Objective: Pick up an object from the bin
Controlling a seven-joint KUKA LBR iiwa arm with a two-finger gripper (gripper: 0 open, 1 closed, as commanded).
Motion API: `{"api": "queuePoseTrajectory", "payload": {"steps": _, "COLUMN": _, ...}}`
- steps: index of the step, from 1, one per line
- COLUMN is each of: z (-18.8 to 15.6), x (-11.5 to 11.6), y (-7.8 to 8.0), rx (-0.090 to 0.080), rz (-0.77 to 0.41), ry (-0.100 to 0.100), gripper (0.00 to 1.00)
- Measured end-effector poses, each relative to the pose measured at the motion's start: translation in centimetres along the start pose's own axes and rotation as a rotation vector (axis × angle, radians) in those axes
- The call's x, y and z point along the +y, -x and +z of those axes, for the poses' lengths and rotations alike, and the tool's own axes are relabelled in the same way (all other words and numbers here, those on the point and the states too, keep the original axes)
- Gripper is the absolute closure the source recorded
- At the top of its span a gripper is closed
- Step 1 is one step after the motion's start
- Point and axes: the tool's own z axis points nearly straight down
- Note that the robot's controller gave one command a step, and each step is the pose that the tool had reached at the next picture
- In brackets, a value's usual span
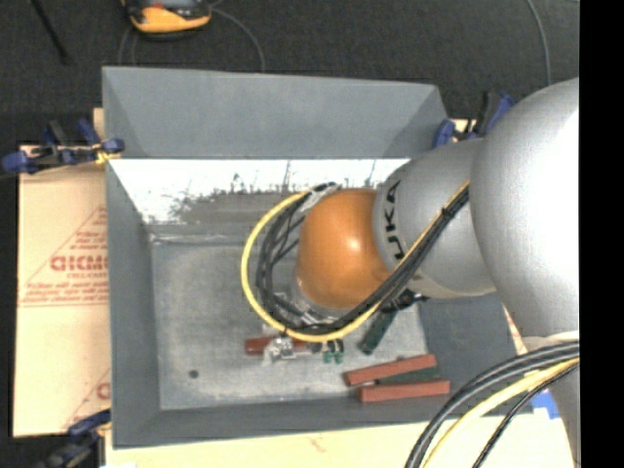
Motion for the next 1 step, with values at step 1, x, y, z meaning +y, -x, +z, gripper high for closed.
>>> {"api": "queuePoseTrajectory", "payload": {"steps": 1, "z": -14.49, "x": 0.26, "y": 0.78, "rx": 0.009, "rz": 0.011, "ry": -0.003, "gripper": 1.0}}
